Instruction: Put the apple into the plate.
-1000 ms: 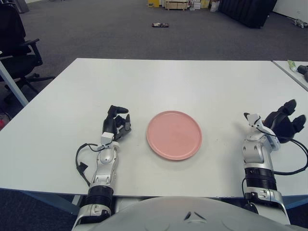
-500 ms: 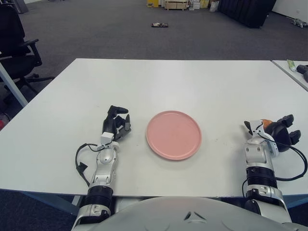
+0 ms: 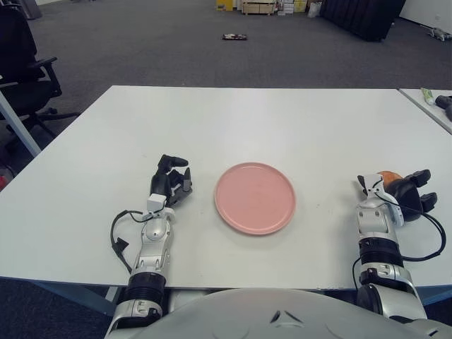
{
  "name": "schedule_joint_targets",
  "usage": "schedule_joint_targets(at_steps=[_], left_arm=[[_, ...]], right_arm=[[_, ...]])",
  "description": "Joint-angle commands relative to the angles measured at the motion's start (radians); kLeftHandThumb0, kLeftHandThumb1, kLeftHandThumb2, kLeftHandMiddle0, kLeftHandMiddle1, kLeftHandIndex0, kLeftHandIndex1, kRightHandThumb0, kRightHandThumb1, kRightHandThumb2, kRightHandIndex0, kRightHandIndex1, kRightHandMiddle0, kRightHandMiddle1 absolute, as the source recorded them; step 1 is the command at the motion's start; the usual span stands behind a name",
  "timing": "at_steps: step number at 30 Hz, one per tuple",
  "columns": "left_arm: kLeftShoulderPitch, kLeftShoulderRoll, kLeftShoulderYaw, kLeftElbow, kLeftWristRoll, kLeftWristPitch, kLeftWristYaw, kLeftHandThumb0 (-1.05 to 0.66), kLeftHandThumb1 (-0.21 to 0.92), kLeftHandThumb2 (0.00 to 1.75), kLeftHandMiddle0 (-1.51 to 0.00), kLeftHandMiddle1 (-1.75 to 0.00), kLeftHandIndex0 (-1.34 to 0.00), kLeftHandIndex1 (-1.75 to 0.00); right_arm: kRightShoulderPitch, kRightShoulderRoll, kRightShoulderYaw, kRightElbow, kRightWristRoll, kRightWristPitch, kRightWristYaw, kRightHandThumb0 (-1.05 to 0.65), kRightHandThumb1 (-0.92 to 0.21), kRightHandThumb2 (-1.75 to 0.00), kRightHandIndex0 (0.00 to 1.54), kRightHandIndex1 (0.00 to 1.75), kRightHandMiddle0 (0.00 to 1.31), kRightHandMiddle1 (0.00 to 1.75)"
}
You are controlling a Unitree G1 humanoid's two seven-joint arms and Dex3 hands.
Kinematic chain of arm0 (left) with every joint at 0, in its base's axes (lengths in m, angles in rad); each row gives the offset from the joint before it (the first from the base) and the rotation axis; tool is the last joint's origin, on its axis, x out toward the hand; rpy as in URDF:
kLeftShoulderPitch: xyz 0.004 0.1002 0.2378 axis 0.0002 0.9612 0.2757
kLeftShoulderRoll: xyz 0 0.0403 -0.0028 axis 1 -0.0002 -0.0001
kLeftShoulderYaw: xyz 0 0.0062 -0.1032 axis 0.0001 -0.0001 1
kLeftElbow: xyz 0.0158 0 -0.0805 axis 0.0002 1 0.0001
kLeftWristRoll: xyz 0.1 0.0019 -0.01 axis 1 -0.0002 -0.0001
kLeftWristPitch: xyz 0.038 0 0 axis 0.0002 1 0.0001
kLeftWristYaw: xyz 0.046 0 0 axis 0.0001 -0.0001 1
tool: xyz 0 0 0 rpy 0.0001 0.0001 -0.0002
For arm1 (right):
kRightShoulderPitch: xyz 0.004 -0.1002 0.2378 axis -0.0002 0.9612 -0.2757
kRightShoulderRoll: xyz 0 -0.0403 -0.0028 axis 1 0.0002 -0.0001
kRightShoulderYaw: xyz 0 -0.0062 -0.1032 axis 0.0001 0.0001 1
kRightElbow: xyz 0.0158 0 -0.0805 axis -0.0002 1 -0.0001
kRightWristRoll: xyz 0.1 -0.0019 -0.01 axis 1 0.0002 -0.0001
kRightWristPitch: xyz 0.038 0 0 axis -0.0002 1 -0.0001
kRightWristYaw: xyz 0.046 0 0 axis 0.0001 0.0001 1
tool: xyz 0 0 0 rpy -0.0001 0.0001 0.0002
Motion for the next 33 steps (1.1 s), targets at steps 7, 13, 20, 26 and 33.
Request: schedule_joint_targets(at_steps=[7, 13, 20, 26, 33], left_arm=[[0.017, 0.007, 0.005, 0.026, -0.004, 0.031, -0.006, -0.40, 0.60, 0.97, -0.78, -1.75, -0.40, -1.75], [0.017, 0.012, 0.004, 0.023, 0.012, 0.033, 0.005, -0.40, 0.59, 0.98, -0.77, -1.75, -0.40, -1.75], [0.016, 0.014, 0.005, 0.028, 0.016, 0.021, 0.005, -0.40, 0.60, 0.97, -0.76, -1.75, -0.40, -1.75], [0.018, 0.013, 0.006, 0.034, 0.012, 0.001, 0.001, -0.40, 0.61, 0.95, -0.74, -1.75, -0.39, -1.75], [0.021, 0.014, 0.005, 0.027, 0.022, 0.011, 0.011, -0.39, 0.62, 0.95, -0.74, -1.75, -0.38, -1.75]], right_arm=[[-0.002, 0.026, -0.046, 0.050, 0.099, 0.046, 0.019, -0.99, -0.86, -0.23, 0.00, 0.00, 0.00, 0.00], [0.012, 0.041, -0.063, 0.014, 0.129, 0.041, -0.003, -0.95, -0.88, -0.22, 0.00, 0.00, 0.00, 0.00], [0.017, 0.052, -0.074, -0.010, 0.132, 0.031, -0.040, -0.87, -0.87, -0.22, 0.00, 0.00, 0.00, 0.00], [0.031, 0.025, -0.065, 0.049, 0.130, -0.077, -0.067, -0.69, -0.63, -0.68, 0.11, 0.72, 0.00, 0.73], [0.046, 0.004, -0.057, 0.100, 0.136, -0.194, -0.102, 0.01, -0.38, -1.20, 0.50, 1.65, 0.24, 1.65]])
